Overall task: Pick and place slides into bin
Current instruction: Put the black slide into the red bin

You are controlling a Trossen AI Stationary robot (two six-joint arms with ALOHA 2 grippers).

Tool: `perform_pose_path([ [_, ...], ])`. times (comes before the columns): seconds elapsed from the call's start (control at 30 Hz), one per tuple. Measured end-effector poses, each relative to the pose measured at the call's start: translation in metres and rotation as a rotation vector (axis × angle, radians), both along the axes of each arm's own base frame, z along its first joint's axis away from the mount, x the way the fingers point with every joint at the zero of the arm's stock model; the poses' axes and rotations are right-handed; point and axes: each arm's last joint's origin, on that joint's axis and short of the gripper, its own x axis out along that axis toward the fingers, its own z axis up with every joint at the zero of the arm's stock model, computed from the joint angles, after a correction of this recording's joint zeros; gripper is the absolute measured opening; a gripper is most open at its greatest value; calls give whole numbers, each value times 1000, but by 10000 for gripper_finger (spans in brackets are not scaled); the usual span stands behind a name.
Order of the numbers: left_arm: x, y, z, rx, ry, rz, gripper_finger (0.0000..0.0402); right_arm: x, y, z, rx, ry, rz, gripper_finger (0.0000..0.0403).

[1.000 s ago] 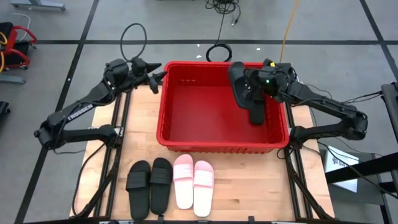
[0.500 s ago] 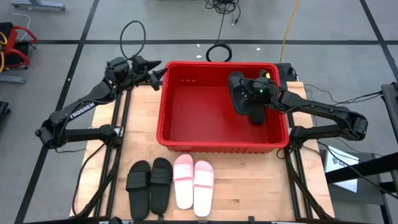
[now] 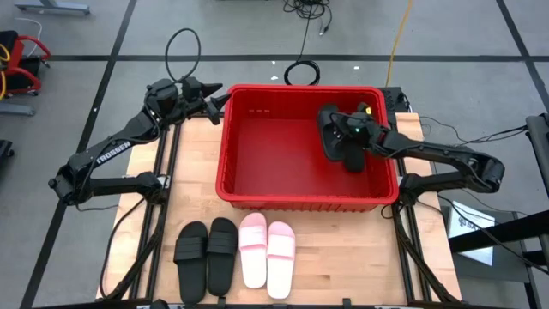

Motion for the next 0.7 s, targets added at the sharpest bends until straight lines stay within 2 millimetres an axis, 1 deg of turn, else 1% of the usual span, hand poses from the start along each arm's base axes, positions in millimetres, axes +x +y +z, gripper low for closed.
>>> perform_pose_path([
  [0.3, 0, 0, 0, -3, -1, 0, 255, 14, -10, -20, 17, 35, -2, 4],
  [0.47, 0, 0, 0, -5, 1, 0, 255, 19, -15, -32, 29, 66, -28, 4],
  [0.7, 0, 0, -1, -5, 2, -1, 255, 22, -19, -44, 36, 97, -54, 4],
])
